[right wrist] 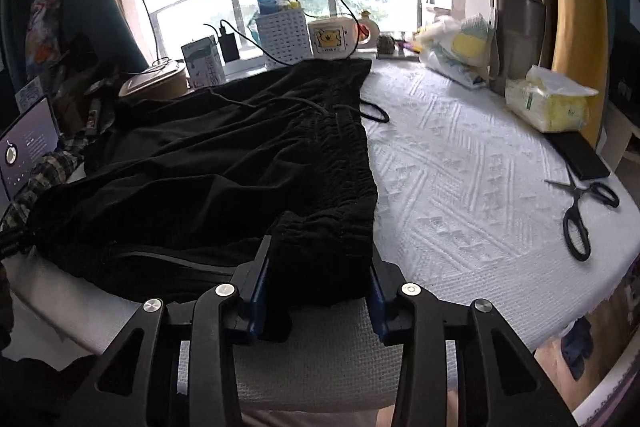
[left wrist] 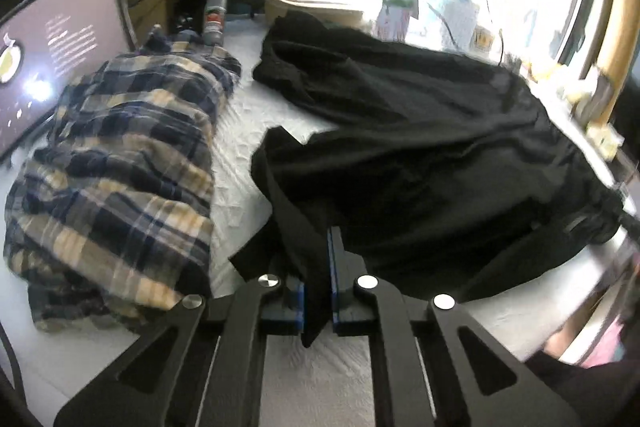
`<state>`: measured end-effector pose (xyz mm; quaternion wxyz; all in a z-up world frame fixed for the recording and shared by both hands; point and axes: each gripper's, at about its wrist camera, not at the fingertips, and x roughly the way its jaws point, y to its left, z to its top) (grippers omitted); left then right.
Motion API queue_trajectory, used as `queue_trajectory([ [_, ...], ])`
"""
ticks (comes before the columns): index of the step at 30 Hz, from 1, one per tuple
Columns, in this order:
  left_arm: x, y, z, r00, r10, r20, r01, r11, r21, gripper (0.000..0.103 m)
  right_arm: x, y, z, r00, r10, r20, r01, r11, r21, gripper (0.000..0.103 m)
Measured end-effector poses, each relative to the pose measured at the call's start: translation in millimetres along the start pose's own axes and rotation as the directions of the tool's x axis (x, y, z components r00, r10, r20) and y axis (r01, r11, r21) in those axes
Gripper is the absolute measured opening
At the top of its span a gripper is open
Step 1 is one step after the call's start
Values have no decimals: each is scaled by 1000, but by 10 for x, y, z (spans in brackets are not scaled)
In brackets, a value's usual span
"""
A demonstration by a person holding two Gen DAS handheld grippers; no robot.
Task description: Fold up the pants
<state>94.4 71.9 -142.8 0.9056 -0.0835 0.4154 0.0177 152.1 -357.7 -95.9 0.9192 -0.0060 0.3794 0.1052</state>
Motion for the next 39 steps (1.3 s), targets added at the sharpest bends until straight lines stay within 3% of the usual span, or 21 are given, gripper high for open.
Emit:
queue_trajectory([
  [6,-424,-84,89,996,-61,58,61,998,5,5,-383,12,257,998,-9,63,11,999,-34,40],
  [10,-437,-65,-56,994,-99,-40,97,995,-34,5,-503,64,271,998,-38,51,42,996,-82,40],
  [14,-307,14,-339,987,-86,-135,79,995,-55,5,-438,14,85,998,-68,-13,67,994,-83,40],
  [18,-323,39,-439,987,-85,-136,81,996,-36,7,-336,-114,-112,994,-81,-75,77,996,-53,40],
  [19,-345,55,-408,989,-82,-125,80,996,-26,9,-327,-142,-135,993,-85,-88,80,996,-50,40],
  [21,-410,98,-347,994,-56,-94,55,998,-7,35,-342,-177,-140,993,-72,-90,68,997,-41,41],
  [22,-485,139,-293,997,-46,-62,47,999,1,39,-363,-193,-126,995,-58,-83,55,998,-37,42],
  [24,-595,189,-209,999,-29,-15,29,1000,11,43,-451,-213,-81,997,-50,-61,48,998,-39,58],
  [27,-692,262,-47,999,12,45,-13,999,33,48,-634,-230,0,994,-109,3,109,992,-65,75],
  [30,-567,236,147,998,18,59,-21,999,49,49,-733,-323,100,992,-112,57,114,993,-23,81],
  [33,-327,164,312,999,-35,42,32,997,64,49,-655,-346,206,992,-108,62,109,994,-5,81],
  [39,144,77,386,999,-11,-48,17,991,135,49,-353,-211,426,996,-63,59,63,998,-1,81],
])
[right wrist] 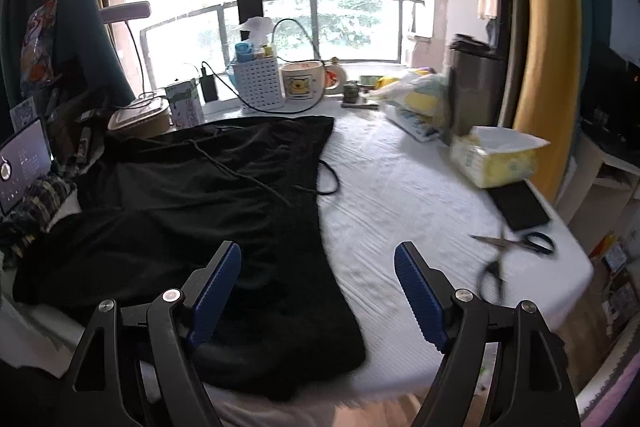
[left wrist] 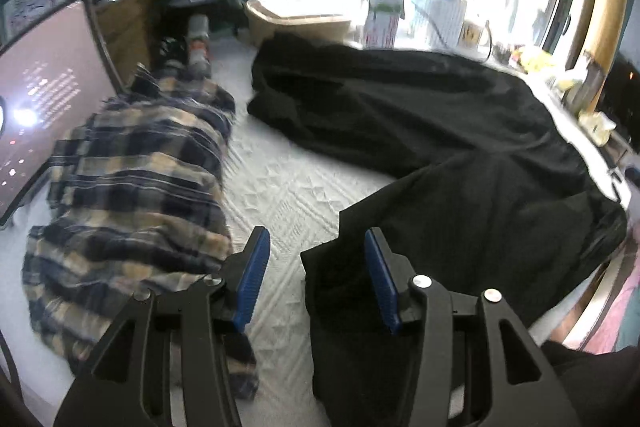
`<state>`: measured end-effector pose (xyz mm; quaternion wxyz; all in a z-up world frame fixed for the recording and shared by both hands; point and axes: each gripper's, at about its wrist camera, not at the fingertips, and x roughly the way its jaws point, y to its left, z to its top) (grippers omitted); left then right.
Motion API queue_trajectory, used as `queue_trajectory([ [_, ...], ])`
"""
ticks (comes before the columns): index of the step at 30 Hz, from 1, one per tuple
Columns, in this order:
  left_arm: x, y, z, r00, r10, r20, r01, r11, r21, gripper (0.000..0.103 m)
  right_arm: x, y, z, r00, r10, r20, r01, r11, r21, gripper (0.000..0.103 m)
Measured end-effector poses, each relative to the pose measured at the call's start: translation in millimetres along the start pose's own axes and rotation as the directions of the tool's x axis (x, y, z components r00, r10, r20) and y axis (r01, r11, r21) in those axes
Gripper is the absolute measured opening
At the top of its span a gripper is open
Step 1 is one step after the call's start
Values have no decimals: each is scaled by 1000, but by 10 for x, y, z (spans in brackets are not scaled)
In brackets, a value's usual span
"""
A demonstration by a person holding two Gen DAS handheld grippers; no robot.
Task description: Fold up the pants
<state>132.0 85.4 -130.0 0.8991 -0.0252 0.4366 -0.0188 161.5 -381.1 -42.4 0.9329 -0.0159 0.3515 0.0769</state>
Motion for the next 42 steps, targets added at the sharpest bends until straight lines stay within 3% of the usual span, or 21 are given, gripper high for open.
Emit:
queue_trajectory([
  [2,73,7,-29,1000,5,-25,-5,1000,7,48,142,61,67,1000,17,-11,-17,1000,6,81],
  [4,119,50,-48,999,-1,-37,1,1000,-11,39,240,111,104,999,32,-16,-32,999,8,81],
  [6,150,77,-64,999,-7,-44,6,1000,-16,1,357,164,136,999,40,-23,-40,999,2,81],
  [13,96,141,-122,999,-51,-19,50,997,-65,1,864,300,136,988,5,-154,-9,1000,-24,81],
  [18,-62,298,-3,997,-5,73,16,988,-151,1,1104,334,12,974,-41,-221,28,998,-62,80],
  [28,-31,495,505,981,30,190,6,983,-184,1,1124,307,-35,974,-56,-218,43,997,-64,80],
  [36,345,619,781,986,-9,167,42,979,-197,2,1099,285,10,977,-83,-198,75,996,-47,80],
  [38,337,594,790,989,0,150,28,983,-182,10,1048,273,51,982,-87,-170,82,996,-38,80],
  [40,234,577,757,988,19,154,7,986,-169,37,985,263,100,987,-86,-135,82,996,-31,80],
  [41,172,573,735,987,13,162,14,987,-161,58,949,258,125,989,-89,-119,86,996,-33,80],
  [42,95,568,701,985,5,173,23,988,-154,66,898,254,156,991,-94,-97,91,995,-35,80],
])
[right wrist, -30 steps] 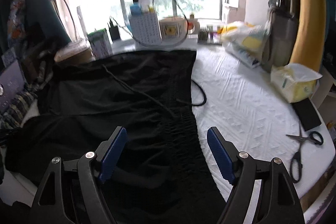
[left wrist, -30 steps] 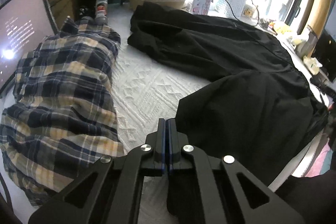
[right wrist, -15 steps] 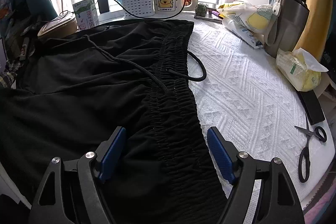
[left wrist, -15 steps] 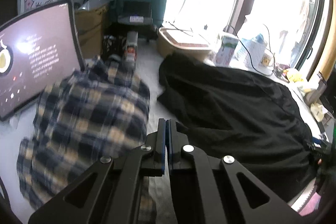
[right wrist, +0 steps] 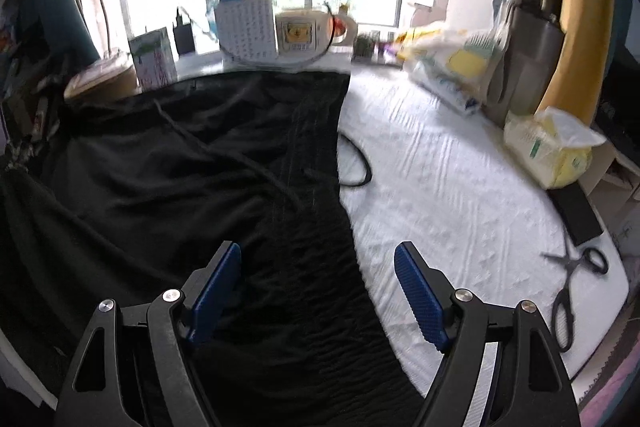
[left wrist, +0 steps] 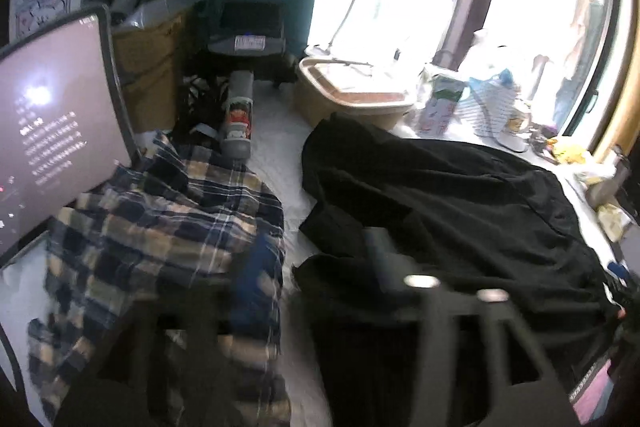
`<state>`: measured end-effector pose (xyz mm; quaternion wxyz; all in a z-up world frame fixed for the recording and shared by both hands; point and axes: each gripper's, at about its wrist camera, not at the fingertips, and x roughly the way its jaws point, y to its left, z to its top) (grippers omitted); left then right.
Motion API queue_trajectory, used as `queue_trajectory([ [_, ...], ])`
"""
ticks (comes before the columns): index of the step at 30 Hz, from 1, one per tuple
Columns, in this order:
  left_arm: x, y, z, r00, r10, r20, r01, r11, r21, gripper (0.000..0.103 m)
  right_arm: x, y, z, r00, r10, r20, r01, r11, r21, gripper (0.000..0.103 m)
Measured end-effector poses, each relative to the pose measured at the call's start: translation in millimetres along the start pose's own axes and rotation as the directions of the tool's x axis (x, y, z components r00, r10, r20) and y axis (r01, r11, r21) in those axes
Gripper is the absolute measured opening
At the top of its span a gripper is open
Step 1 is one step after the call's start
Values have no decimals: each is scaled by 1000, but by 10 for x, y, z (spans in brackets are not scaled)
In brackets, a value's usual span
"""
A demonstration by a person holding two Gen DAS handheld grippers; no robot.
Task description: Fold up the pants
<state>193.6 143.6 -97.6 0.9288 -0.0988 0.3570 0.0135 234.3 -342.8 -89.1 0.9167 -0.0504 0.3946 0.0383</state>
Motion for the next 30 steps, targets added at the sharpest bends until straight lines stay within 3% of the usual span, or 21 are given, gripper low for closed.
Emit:
queue_trajectory([
  [4,-378,-13,-160,1000,7,14,-7,1000,31,66,-200,-79,53,998,-16,60,15,1000,3,80],
  [9,-644,-94,-612,996,-56,-66,58,998,33,66,-417,-223,8,996,-23,81,21,999,26,81],
  [12,-695,-178,-942,985,-108,-132,111,994,19,66,-538,-287,-77,996,-29,90,27,999,22,81],
  [18,-785,-252,-1329,972,-182,-150,182,983,-13,66,-716,-420,-304,997,-10,78,8,1000,24,80],
  [22,-744,-337,-1520,967,-175,-187,179,984,5,66,-792,-446,-450,997,46,60,-47,999,18,80],
  [23,-753,-359,-1541,972,-163,-166,170,985,27,66,-797,-452,-495,997,65,51,-66,998,12,80],
  [25,-750,-429,-1582,980,-130,-149,142,987,74,42,-761,-464,-560,995,92,36,-92,996,17,80],
  [26,-732,-451,-1580,983,-105,-150,120,988,94,18,-722,-481,-599,994,110,24,-110,993,34,80],
  [27,-727,-454,-1576,985,-89,-150,105,989,106,8,-659,-500,-649,989,147,-2,-147,987,59,69],
  [29,-744,-458,-1578,979,-108,-173,128,986,107,3,-577,-480,-721,983,178,-43,-175,982,71,47],
  [30,-771,-477,-1581,979,-107,-175,129,985,118,3,-569,-467,-747,983,179,-46,-176,982,70,43],
])
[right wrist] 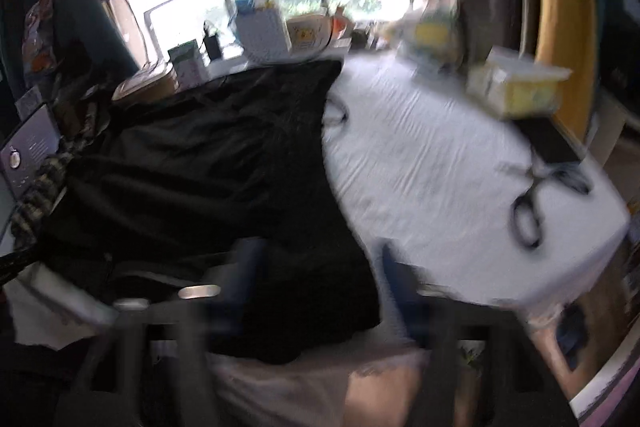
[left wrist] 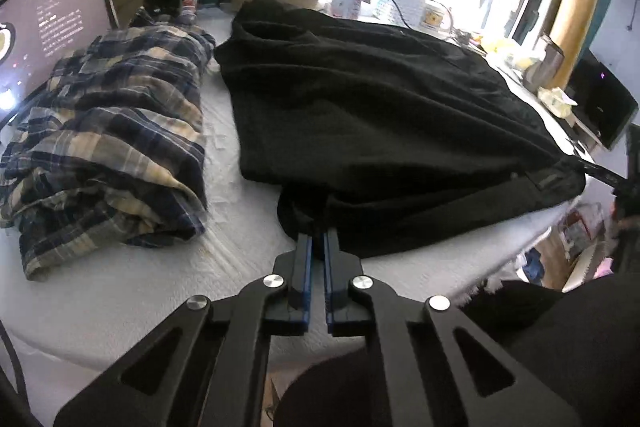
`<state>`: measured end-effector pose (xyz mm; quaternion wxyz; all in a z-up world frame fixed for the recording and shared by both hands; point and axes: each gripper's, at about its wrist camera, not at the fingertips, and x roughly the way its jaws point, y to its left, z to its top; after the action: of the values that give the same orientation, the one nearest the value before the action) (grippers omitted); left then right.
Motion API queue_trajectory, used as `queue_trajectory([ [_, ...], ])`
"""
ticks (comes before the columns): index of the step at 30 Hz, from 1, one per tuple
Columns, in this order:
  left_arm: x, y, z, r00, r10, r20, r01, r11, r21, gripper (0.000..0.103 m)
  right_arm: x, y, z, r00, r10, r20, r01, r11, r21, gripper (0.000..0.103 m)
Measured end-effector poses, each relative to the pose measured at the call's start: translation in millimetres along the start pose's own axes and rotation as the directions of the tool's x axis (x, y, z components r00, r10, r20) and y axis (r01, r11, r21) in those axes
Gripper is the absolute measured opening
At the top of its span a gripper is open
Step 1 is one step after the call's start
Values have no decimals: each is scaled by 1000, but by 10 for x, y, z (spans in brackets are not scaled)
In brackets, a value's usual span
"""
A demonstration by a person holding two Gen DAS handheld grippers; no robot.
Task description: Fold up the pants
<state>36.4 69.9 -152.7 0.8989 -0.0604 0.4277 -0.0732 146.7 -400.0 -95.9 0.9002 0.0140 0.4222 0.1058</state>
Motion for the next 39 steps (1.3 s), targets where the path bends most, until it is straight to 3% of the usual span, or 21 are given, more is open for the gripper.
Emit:
queue_trajectory([
  [6,-352,-21,-3,993,-117,-19,117,993,10,2,-286,117,29,998,29,48,-26,998,-58,39],
  [10,-432,47,-102,994,-92,-56,92,996,10,3,-330,233,-38,1000,2,13,0,989,-146,39],
  [14,-381,96,-275,990,-79,-117,79,997,-8,3,-187,186,-249,998,-17,-54,9,990,-137,39],
  [16,-372,104,-322,986,-78,-148,77,997,-15,3,-185,158,-276,999,-18,-49,12,993,-122,41],
  [19,-417,143,-299,983,-76,-164,75,997,-11,6,-255,121,-211,1000,-16,-24,14,995,-100,59],
  [20,-459,171,-258,985,-65,-158,64,998,-7,14,-287,101,-178,1000,-23,-11,21,995,-97,75],
  [21,-502,192,-218,988,-47,-150,46,999,-6,33,-339,88,-114,1000,-23,18,25,995,-92,87],
  [23,-636,312,-82,994,-20,-111,16,999,-30,52,-390,76,25,998,-8,58,12,997,-80,88],
  [29,-769,358,597,998,42,38,-44,998,35,60,-209,57,564,994,-17,107,27,995,-91,88],
  [31,-618,285,918,995,64,72,-70,995,71,60,-47,52,784,993,-15,118,29,992,-121,88],
  [39,236,256,1952,993,30,115,-44,991,124,60,557,82,1492,995,16,102,6,977,-211,83],
])
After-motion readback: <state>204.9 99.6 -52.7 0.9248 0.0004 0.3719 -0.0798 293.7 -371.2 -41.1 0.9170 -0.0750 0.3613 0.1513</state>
